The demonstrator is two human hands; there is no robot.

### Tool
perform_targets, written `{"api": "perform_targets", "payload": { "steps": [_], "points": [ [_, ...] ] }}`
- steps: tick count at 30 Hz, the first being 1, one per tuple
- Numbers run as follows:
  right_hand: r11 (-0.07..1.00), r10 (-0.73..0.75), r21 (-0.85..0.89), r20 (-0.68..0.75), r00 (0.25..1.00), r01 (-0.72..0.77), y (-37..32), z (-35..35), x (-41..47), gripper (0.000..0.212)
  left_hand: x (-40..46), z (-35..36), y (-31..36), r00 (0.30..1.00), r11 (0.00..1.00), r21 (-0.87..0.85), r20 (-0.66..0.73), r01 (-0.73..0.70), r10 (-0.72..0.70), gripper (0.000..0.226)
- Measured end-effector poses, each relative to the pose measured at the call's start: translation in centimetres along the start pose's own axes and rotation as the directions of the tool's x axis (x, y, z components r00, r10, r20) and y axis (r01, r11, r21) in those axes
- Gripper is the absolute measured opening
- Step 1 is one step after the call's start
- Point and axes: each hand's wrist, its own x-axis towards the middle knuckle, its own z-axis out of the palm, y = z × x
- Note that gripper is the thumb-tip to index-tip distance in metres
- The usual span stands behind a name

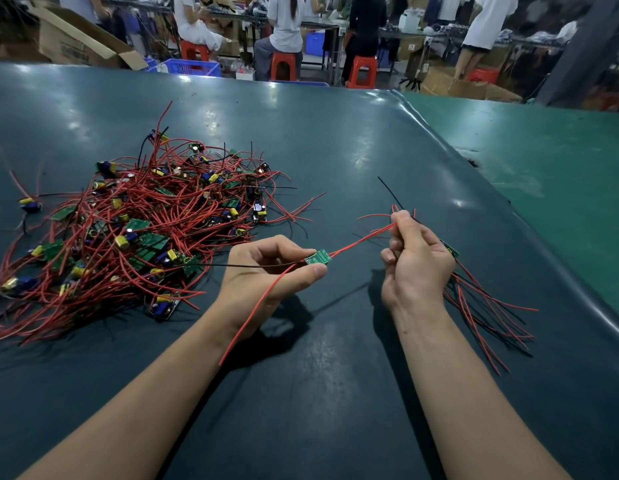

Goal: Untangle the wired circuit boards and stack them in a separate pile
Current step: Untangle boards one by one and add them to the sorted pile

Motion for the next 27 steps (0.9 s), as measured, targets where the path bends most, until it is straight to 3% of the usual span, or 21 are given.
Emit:
{"api": "perform_targets", "payload": {
  "steps": [3, 6, 8, 10, 12, 14, 20, 23, 27],
  "points": [
    [0.996, -0.006, 0.086, -0.061, 0.998, 0.011, -0.7, -0.2, 0.4, 0.024, -0.2, -0.1, 0.1, 1.0, 0.999, -0.05, 0.002, -0.008, 0.008, 0.017],
    [0.998, 0.011, 0.07, -0.056, 0.998, -0.007, -1.1, -0.4, 0.4, 0.02, 0.0, -0.4, 0.2, 0.99, 0.997, -0.063, -0.141, -0.04, 0.031, 0.023],
    [0.992, 0.082, -0.1, 0.109, 0.991, -0.071, -0.1, 0.2, -1.1, 0.023, 0.2, -0.4, 0.2, 0.969, 0.998, -0.022, -0.242, -0.062, 0.055, 0.02],
    [0.937, 0.239, -0.322, 0.321, 0.916, -0.131, 1.4, 1.0, -3.1, 0.032, 0.5, -0.2, 0.2, 0.962, 0.997, 0.007, -0.263, -0.077, 0.076, 0.019],
    [0.89, 0.33, -0.441, 0.439, 0.836, -0.12, 2.1, 1.2, -4.4, 0.033, 0.4, -0.1, 0.1, 0.975, 0.994, 0.07, -0.202, -0.081, 0.093, 0.022],
    [0.89, 0.326, -0.445, 0.473, 0.818, -0.098, 2.2, 1.1, -4.4, 0.026, 0.2, -0.1, -0.1, 0.988, 0.987, 0.135, -0.12, -0.084, 0.1, 0.023],
    [0.919, 0.268, -0.386, 0.472, 0.84, -0.076, 1.4, 0.9, -3.4, 0.02, 0.5, -0.2, -0.3, 0.988, 0.983, 0.141, -0.089, -0.115, 0.128, 0.022],
    [0.956, 0.178, -0.286, 0.371, 0.912, -0.07, 0.6, 0.7, -2.1, 0.03, 0.3, -0.1, -0.1, 0.991, 0.985, 0.136, -0.061, -0.11, 0.12, 0.02],
    [0.987, 0.077, -0.155, 0.219, 0.973, -0.043, -0.3, 0.3, -0.8, 0.022, 0.2, -0.1, -0.1, 0.993, 0.99, 0.083, -0.01, -0.117, 0.119, 0.017]
  ]
}}
